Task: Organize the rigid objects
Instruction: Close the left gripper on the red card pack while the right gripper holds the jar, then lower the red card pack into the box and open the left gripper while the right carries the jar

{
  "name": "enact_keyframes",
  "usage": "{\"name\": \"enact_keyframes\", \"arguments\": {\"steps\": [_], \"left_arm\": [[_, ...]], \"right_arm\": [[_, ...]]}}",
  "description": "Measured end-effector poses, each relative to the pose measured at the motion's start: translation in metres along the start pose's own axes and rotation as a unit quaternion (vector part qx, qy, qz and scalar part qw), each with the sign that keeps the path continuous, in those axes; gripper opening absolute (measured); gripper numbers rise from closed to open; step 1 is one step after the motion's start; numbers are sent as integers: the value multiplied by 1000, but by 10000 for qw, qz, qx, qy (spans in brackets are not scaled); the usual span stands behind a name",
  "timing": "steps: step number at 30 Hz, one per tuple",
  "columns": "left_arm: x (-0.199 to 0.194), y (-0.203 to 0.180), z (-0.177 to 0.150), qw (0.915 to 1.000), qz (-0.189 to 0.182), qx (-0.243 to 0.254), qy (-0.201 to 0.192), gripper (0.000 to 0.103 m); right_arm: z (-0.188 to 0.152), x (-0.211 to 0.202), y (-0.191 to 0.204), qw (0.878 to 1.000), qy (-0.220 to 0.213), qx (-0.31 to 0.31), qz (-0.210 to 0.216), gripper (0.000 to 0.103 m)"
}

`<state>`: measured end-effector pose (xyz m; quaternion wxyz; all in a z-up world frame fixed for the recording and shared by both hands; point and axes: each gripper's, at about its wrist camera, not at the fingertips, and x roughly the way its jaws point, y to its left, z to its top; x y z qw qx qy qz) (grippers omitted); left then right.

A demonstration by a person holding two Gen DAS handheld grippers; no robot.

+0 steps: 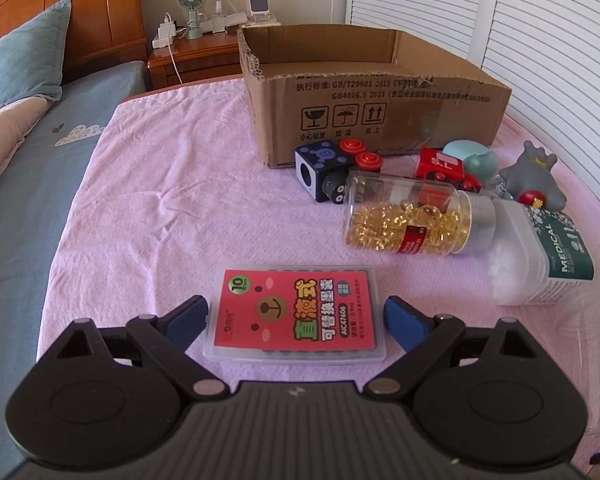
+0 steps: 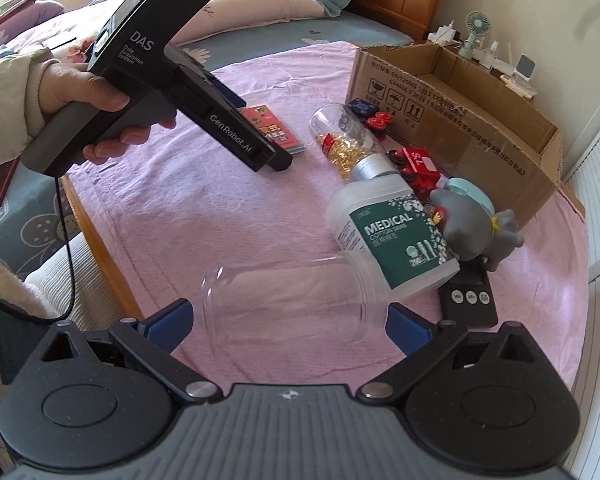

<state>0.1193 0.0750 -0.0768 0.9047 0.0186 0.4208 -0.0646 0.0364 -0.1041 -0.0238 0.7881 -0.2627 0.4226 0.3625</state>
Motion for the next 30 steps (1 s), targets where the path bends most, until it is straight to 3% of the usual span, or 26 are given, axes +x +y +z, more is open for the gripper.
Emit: {"name": "enact_keyframes", "arguments": {"steps": [4, 9, 13, 16, 30], "left_arm": [[0, -1, 0, 10000, 19, -24, -2, 94], [1, -2, 0, 9999, 64, -79, -10, 94], [1, -2, 2, 9999, 77, -98, 17, 93], [1, -2, 3, 9999, 63, -78, 49, 91], [-24, 9, 9, 9990, -254, 38, 372, 90]], "right_arm": [[2, -1, -1, 10000, -8, -62, 29, 103], [11, 4, -9, 9992, -95, 298, 244, 103], [14, 12, -7, 9994, -102, 304, 136, 103], [16, 13, -5, 9995, -93, 305, 71, 95], [30, -8, -7, 9976, -234, 655, 29, 95]]}}
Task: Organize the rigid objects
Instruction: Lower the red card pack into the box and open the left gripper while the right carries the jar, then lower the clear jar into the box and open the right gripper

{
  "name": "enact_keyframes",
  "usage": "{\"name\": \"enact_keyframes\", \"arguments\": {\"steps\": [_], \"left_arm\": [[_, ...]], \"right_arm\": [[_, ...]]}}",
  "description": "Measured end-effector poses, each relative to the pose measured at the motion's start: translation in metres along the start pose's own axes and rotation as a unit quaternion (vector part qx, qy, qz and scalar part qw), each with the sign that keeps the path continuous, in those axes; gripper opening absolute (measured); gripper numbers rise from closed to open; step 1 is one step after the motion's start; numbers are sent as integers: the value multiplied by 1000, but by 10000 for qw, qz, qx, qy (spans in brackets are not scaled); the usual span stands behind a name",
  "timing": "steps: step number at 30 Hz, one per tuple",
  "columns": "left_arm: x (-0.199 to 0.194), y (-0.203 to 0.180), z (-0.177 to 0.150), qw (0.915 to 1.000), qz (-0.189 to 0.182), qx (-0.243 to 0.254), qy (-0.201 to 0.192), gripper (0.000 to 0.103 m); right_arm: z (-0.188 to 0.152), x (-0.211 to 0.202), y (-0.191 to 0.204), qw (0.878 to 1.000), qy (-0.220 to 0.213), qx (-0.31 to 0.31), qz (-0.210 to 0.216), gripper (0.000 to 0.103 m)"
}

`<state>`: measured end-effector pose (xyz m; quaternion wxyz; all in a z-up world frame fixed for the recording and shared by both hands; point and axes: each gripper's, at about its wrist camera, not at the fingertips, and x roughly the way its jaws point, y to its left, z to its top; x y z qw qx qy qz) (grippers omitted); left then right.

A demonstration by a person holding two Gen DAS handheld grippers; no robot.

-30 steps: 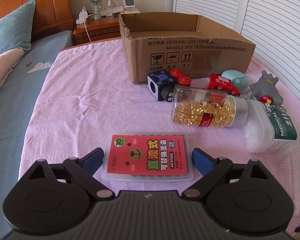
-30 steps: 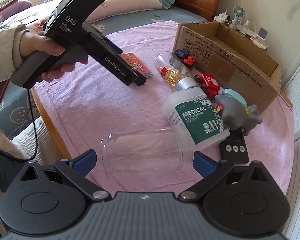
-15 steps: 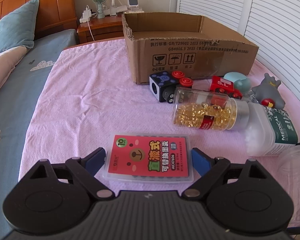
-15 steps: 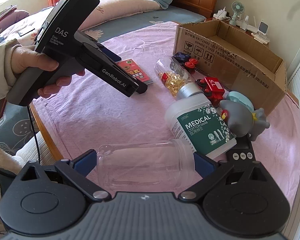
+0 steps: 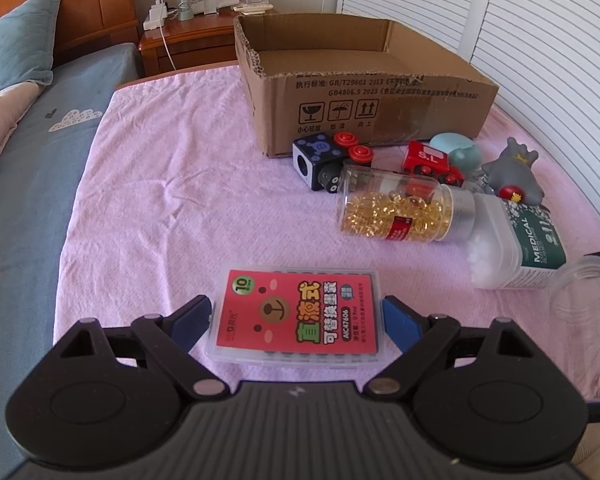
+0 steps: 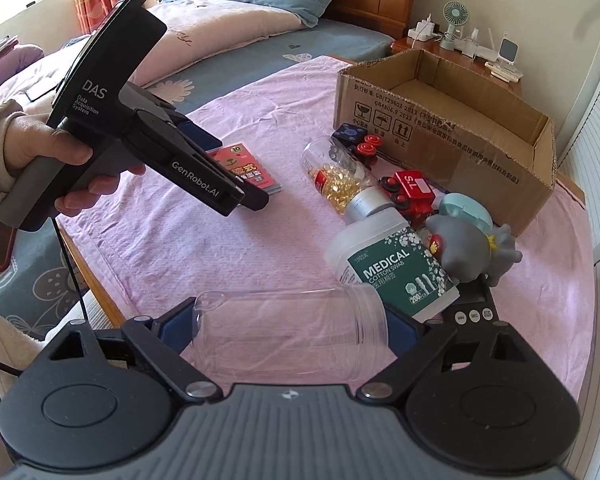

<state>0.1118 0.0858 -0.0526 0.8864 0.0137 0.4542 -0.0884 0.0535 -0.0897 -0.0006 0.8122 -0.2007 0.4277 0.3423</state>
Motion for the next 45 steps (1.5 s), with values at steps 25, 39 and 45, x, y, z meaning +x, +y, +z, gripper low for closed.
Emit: {"name": "enact_keyframes", "arguments": {"steps": [25, 39, 45], "left_arm": [[33, -19, 190, 9965, -14, 458, -694, 91], [66, 0, 217, 9971, 122, -1, -751, 94], [31, 4, 187, 9981, 150, 28, -604, 99]], "right_arm": [[101, -19, -124, 9869, -1082, 778, -905, 95], [115, 3, -160, 9853, -998, 1040, -921, 95], [128, 15, -169, 9853, -892, 1101, -955, 96]]}}
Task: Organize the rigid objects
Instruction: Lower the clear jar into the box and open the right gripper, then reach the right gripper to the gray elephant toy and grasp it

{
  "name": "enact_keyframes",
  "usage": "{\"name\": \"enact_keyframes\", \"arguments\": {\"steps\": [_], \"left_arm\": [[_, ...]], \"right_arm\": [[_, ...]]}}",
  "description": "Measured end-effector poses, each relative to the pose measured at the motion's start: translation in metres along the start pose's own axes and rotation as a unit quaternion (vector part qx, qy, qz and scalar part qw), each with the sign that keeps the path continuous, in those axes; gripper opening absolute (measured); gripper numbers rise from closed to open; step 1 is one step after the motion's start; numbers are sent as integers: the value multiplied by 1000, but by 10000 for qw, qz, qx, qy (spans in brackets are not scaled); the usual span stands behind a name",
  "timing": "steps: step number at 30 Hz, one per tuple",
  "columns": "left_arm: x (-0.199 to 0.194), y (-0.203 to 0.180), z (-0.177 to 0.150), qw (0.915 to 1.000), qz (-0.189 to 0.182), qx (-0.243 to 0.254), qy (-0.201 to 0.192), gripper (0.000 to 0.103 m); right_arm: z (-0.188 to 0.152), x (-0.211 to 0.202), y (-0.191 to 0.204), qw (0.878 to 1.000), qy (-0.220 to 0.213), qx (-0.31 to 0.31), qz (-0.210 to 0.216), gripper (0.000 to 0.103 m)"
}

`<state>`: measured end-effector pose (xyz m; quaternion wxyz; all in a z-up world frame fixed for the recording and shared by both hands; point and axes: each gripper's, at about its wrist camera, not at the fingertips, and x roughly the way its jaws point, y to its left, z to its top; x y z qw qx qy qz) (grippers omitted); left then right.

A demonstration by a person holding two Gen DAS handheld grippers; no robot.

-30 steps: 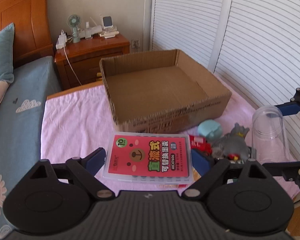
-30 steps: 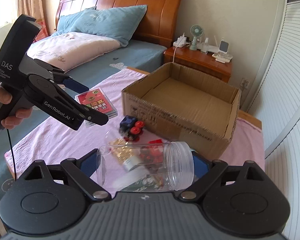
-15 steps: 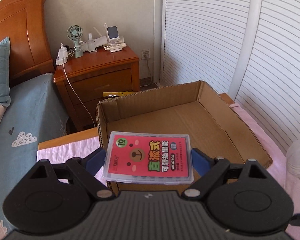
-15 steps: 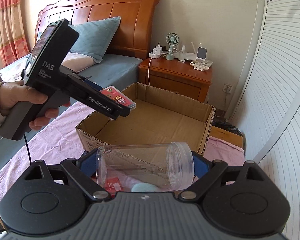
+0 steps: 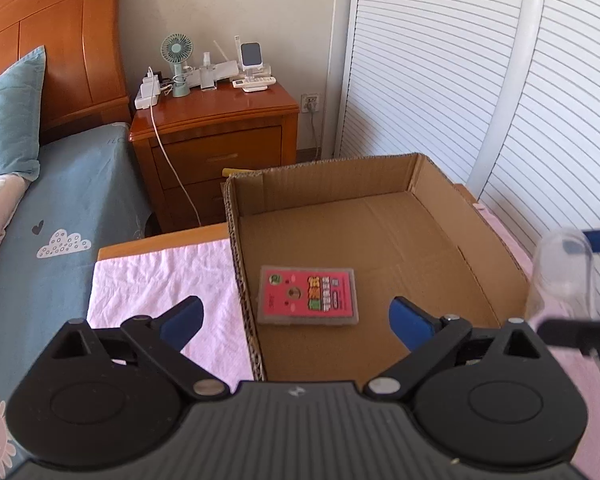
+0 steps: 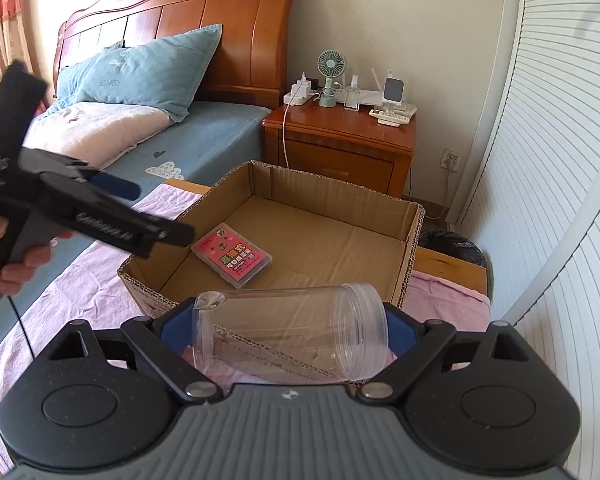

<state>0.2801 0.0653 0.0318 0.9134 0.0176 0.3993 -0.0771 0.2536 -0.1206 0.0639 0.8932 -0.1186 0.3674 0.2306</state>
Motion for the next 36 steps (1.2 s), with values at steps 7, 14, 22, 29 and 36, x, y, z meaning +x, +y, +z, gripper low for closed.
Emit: {"name": "enact_keyframes", "arguments": {"steps": [7, 14, 22, 29, 36], "left_arm": [[-35, -5, -40, 9993, 141, 287, 204, 99], [-55, -7, -65, 9992, 55, 358, 172, 99], [-62, -12, -75, 9989, 57, 431, 147, 99], [-74, -16, -82, 9992, 78, 387, 111, 99], [-87, -21, -98, 9991, 198, 360, 115, 100]], "right_arm": [[35, 40, -11, 9995, 232, 167, -130, 96], [69, 83, -19, 9978, 307, 317, -488, 103], [59, 79, -15, 9969, 490, 379, -485, 103], [29, 54, 4, 9961, 650, 173, -569, 103], [-16, 26, 12, 9958, 679, 443, -420, 103]]}}
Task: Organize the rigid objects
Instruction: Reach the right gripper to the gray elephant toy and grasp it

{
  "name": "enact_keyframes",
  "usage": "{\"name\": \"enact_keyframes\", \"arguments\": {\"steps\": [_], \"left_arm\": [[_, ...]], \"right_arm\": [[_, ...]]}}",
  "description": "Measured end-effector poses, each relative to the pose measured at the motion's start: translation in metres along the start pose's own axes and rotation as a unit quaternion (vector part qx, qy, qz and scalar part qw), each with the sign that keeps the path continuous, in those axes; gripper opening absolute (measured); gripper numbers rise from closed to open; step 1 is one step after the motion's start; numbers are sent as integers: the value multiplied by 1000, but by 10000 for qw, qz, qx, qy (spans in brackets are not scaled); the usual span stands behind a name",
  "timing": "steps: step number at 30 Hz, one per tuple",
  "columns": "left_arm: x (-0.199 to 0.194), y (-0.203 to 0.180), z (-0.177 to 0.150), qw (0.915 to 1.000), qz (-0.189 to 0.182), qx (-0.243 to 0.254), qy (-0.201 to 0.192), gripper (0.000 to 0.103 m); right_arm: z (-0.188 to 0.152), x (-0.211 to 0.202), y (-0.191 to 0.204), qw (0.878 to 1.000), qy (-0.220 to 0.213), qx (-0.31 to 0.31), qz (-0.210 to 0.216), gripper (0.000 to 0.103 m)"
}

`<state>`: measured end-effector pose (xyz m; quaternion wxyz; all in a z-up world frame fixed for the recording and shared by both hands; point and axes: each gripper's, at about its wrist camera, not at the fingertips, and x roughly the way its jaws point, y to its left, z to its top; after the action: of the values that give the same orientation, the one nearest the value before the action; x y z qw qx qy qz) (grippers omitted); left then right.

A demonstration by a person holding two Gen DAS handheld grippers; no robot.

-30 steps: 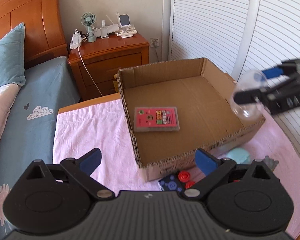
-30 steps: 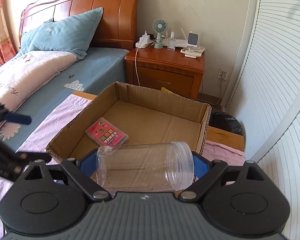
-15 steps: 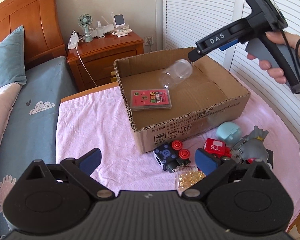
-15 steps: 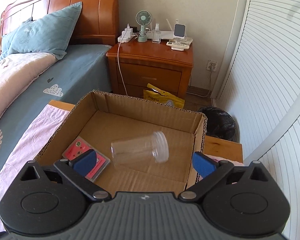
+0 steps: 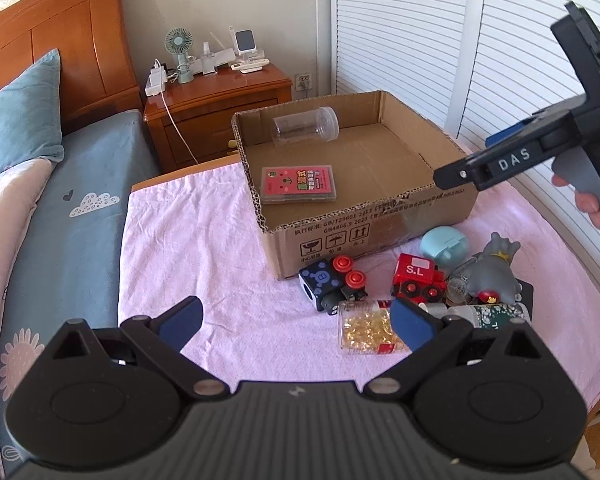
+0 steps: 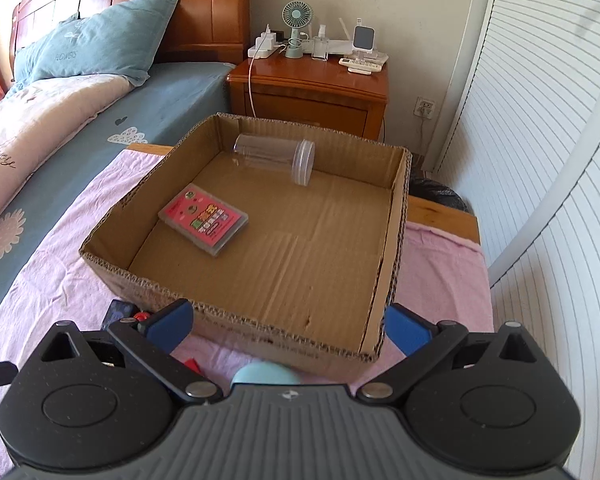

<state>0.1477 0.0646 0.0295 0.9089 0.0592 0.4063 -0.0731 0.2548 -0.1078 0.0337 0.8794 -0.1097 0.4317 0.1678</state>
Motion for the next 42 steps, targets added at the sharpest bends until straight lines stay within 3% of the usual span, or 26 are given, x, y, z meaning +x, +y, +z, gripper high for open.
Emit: {"name": "enact_keyframes", "arguments": {"steps": [5, 11, 14, 20, 23, 30, 36, 42], "left_arm": [[-4, -4, -15, 10000, 85, 2, 37, 100], [-3, -9, -30, 9998, 175, 3, 63, 101], [-1, -10, -34, 9999, 134, -69, 81, 101], [6, -13, -38, 9997, -16, -158, 200, 101], [9, -16, -36, 9996, -8, -123, 246, 101], [20, -23, -30, 9993, -87, -108, 357, 101], [30, -31, -27, 9991, -157, -21, 406, 101], [42, -33, -23, 9983, -296, -113, 479, 101]], "right_arm": [[-38, -13, 1, 9998, -2, 136, 125, 103], [-73, -7, 0, 9992, 287, 203, 170, 103], [-84, 0, -4, 9978, 411, 351, 389, 103], [-96, 15, -5, 9960, 656, 385, 467, 103], [-97, 15, -9, 9957, 620, 417, 550, 103], [-93, 15, -28, 9965, 526, 576, 315, 103], [-99, 15, -38, 9951, 443, 773, 431, 103], [-104, 8, -31, 9958, 282, 623, 616, 80]]}}
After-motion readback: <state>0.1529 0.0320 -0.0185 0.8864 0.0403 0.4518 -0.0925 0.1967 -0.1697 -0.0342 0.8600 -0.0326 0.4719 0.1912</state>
